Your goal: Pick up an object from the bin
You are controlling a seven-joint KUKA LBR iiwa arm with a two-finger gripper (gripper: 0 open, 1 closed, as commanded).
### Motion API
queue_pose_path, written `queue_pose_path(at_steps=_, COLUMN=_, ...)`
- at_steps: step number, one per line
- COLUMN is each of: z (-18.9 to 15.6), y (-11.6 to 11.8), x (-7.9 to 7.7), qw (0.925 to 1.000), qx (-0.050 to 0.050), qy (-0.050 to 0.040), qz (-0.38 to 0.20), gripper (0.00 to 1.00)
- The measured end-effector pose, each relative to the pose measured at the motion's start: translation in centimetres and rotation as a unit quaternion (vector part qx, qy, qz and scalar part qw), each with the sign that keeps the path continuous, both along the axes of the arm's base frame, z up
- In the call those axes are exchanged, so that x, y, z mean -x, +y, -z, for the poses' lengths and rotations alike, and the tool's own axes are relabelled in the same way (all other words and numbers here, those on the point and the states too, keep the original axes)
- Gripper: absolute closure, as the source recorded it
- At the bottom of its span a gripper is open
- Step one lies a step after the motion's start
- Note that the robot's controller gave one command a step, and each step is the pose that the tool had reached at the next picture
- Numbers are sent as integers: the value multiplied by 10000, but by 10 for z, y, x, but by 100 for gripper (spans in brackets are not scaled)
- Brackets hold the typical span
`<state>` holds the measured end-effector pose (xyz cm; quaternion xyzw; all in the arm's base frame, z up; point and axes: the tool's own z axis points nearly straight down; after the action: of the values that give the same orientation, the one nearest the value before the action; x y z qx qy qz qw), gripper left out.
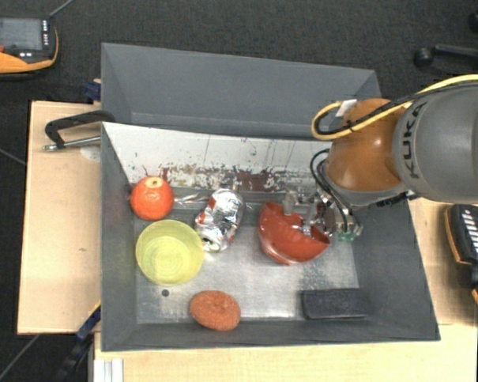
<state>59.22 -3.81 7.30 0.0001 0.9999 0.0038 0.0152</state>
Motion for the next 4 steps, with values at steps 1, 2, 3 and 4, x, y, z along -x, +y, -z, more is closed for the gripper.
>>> queue_pose_path(at_steps=1, z=2, y=0, x=1, qw=10000, qx=3, qy=14, qz=-6, gripper=100)
queue_pose_path(at_steps=2, z=-169, y=4, x=0, qw=9999, qx=8, qy=-70, qz=-145, gripper=100)
queue_pose_path(at_steps=3, z=-42, y=4, x=10, qw=9994, qx=-18, qy=-41, qz=334, gripper=100)
queue_pose_path(at_steps=4, z=-36, y=32, x=35, qw=9997, qx=-11, qy=-48, qz=-222, gripper=100)
